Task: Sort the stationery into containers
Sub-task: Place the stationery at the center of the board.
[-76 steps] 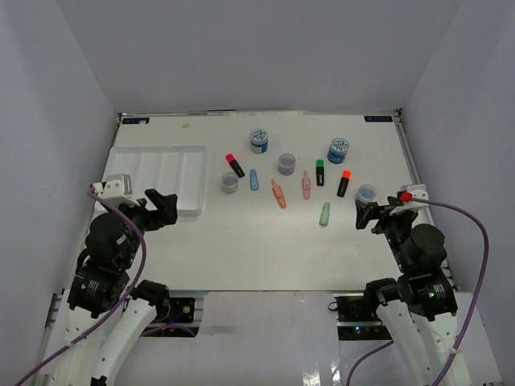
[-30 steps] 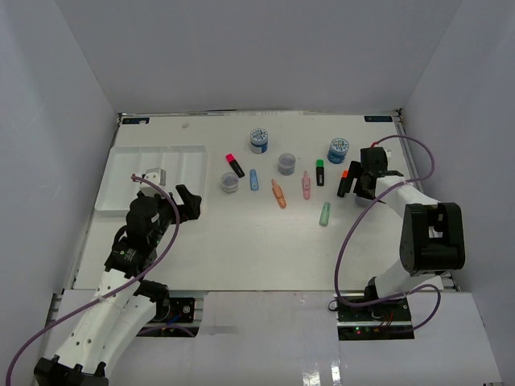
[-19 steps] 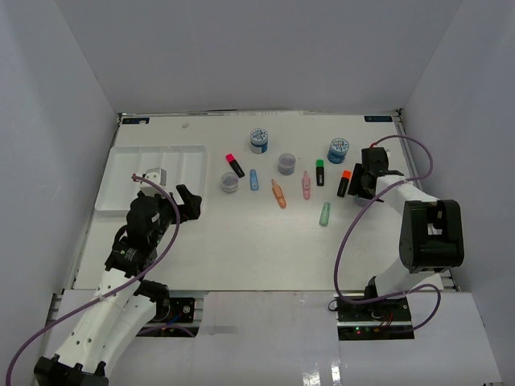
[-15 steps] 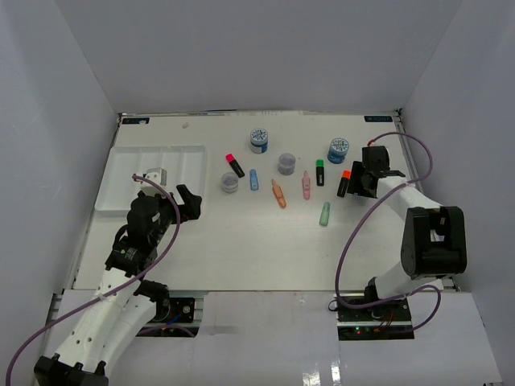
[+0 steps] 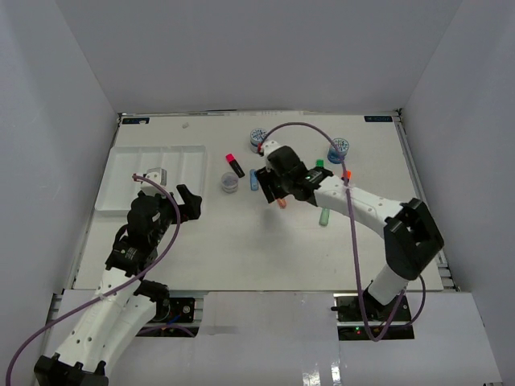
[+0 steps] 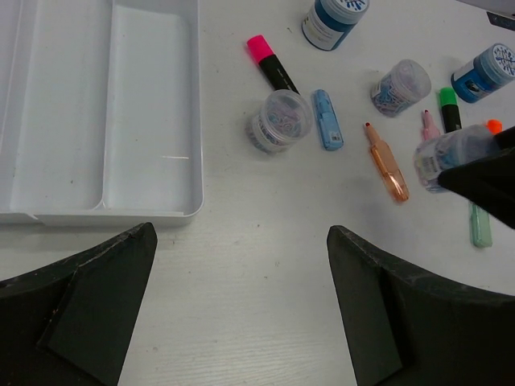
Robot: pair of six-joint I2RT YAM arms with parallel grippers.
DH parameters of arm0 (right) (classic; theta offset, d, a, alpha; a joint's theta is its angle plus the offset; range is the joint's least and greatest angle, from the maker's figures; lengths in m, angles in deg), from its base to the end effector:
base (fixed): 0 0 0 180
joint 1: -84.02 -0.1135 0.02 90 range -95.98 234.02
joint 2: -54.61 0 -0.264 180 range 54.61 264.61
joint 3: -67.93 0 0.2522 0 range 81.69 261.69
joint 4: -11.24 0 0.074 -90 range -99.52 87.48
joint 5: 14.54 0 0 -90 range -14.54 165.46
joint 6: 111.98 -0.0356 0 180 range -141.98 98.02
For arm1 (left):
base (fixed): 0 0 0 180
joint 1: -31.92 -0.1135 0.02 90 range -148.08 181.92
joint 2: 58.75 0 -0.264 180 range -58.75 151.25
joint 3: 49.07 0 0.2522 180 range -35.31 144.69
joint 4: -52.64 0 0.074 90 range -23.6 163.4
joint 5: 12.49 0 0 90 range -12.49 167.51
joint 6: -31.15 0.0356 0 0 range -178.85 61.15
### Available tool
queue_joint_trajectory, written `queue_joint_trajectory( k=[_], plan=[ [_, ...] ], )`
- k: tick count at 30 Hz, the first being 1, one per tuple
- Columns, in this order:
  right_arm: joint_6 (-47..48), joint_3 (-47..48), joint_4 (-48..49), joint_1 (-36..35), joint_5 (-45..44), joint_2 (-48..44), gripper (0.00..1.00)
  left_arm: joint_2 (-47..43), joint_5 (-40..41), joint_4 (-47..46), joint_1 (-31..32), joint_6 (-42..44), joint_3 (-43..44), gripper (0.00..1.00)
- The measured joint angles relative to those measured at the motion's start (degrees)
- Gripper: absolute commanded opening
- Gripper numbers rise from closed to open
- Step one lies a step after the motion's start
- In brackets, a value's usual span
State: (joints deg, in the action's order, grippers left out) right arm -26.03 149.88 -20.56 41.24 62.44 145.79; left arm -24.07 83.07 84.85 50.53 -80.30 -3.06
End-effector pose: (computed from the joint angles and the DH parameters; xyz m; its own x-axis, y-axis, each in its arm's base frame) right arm 0.2670 0.2361 0.2656 -0.5185 -0.3861 -0.7629 -0.5016 0.8599 -0.0942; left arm 0.1456 -0.0454 0.2743 -0.3992 -0.2496 -0.8822 0.0923 0.9464 -0.3095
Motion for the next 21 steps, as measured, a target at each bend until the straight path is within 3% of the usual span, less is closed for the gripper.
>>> queue_joint_trajectory(
  k=[6,10,15,18,19,21],
  plan=[
    [0.15,13.66,-1.99,-10.43,1.2,15.76,0.6,-1.88,1.14,0.02,0.0,-0.02,-0.02,0.98],
    [0.13,17.97,-2.95,-14.08,2.64,22.82,0.66,-3.3,2.19,-0.04,0.0,-0.02,-0.02,0.98],
    [0.04,19.78,-4.48,-15.32,3.67,26.43,0.75,-3.17,2.54,-0.04,0.0,-0.02,-0.02,0.98],
    [-0.11,20.22,-4.57,-15.21,3.8,26.56,0.88,-2.27,2.32,-0.04,0.0,-0.02,0.0,0.98],
    [-0.22,20.22,-4.7,-15.17,3.8,26.56,0.97,-2.01,2.16,-0.02,0.0,-0.02,-0.02,0.98],
    [-0.13,20.22,-5.01,-15.08,4.07,26.56,0.95,-0.96,1.75,0.13,0.0,-0.02,0.0,0.98]
  ],
)
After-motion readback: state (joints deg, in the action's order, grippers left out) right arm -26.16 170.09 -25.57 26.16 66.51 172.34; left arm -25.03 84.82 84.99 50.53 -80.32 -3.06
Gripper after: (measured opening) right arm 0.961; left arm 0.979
